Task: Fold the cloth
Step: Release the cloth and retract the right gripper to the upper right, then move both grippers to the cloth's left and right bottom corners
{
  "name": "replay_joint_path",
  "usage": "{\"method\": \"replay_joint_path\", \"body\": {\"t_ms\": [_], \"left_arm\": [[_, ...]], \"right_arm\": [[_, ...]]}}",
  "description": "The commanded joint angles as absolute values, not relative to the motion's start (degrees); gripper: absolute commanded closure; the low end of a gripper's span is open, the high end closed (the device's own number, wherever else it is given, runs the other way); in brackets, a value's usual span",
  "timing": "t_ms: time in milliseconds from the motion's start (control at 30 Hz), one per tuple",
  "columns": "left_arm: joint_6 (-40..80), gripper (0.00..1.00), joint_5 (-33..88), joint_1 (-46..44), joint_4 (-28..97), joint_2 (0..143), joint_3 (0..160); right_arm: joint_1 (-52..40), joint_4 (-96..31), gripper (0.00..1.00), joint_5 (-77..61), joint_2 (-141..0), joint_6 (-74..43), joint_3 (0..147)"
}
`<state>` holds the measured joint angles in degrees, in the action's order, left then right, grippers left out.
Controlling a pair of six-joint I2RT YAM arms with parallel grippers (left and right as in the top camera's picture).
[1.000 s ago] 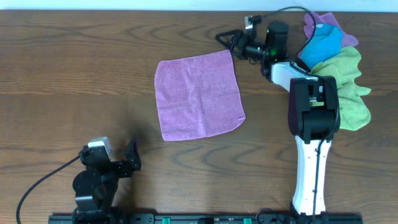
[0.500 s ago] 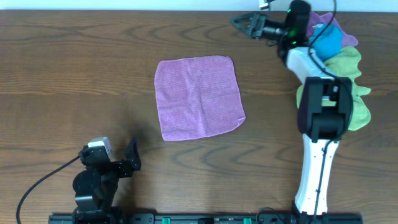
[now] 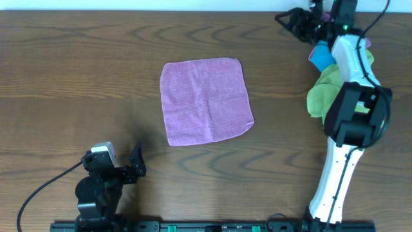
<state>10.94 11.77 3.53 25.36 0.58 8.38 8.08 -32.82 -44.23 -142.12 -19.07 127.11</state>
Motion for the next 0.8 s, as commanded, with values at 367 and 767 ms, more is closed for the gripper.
{"method": "replay_joint_path", "body": {"t_ms": [367, 767], "left_arm": [[10.72, 0.05, 11.42, 3.33, 25.63, 0.25, 7.33], [10.72, 0.05, 10.00, 3.33, 25.34, 0.25, 7.33]], "right_arm": [[2.48, -70.54, 0.51, -21.34, -126.89, 4.43, 142.93], [0.30, -64.93, 0.50, -16.75, -91.07, 6.11, 101.10]]}}
